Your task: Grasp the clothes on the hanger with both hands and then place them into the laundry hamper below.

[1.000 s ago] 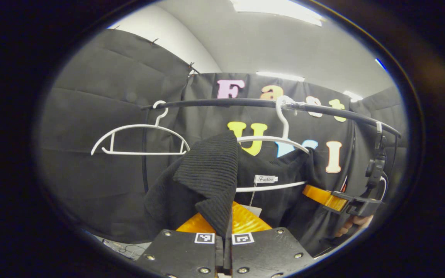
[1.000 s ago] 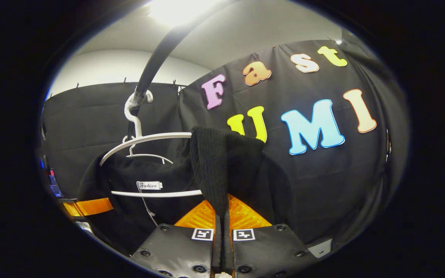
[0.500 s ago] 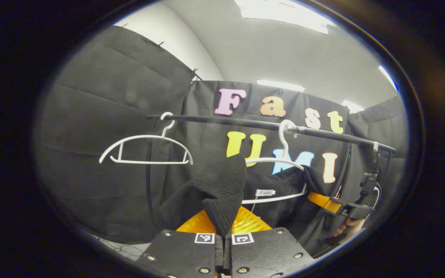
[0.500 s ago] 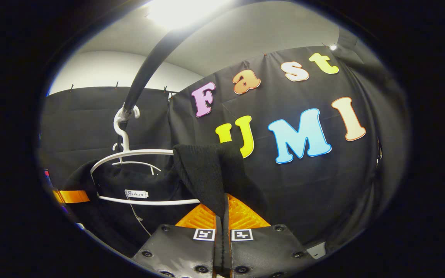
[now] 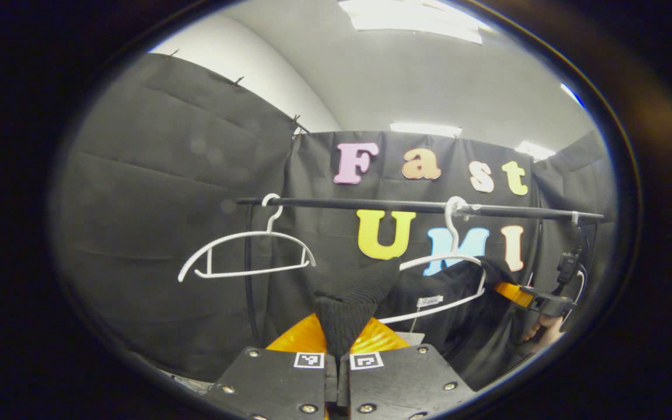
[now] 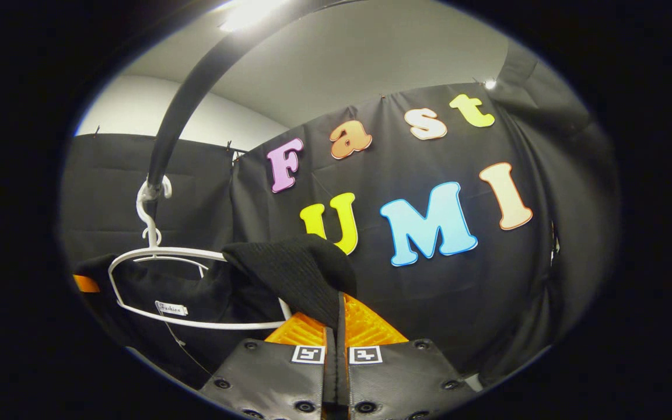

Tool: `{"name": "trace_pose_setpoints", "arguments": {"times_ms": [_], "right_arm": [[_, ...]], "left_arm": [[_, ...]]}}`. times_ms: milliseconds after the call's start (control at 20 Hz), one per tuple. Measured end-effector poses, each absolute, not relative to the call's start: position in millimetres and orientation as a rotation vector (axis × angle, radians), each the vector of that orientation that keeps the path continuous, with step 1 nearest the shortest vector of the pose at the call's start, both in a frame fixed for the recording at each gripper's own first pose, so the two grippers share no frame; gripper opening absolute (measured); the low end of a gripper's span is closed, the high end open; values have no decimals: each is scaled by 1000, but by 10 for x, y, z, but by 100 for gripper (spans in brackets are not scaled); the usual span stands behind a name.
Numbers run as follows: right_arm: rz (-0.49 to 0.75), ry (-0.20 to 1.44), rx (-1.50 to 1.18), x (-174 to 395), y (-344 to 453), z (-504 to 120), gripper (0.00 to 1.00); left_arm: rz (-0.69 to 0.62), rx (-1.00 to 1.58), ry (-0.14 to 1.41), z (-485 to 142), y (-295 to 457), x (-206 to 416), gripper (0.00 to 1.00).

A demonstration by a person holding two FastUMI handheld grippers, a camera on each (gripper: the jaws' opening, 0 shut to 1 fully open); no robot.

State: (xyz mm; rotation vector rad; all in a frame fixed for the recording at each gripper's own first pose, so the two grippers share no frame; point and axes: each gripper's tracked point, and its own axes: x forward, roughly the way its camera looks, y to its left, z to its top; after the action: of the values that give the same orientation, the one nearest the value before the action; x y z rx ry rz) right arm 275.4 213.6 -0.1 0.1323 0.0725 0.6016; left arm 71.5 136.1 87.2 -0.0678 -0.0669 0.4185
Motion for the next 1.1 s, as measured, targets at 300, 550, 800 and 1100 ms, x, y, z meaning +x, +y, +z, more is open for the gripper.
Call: {"name": "trace_pose_setpoints", "arguments": {"times_ms": [300, 550, 800, 1100], "right_arm": [[535, -6, 105, 2939, 2031, 31, 0], [480, -43, 108, 3125, 1905, 51, 0], [449, -32, 117, 3244, 1844, -12, 2], [446, -14, 87, 3274, 1775, -169, 1]], "left_arm": [[434, 17, -71, 988, 1548, 739, 2], [433, 24, -77, 1003, 1706, 792, 0], [430, -15, -76, 920, 1781, 893, 2], [435, 10, -46, 797, 1778, 968, 2]]}}
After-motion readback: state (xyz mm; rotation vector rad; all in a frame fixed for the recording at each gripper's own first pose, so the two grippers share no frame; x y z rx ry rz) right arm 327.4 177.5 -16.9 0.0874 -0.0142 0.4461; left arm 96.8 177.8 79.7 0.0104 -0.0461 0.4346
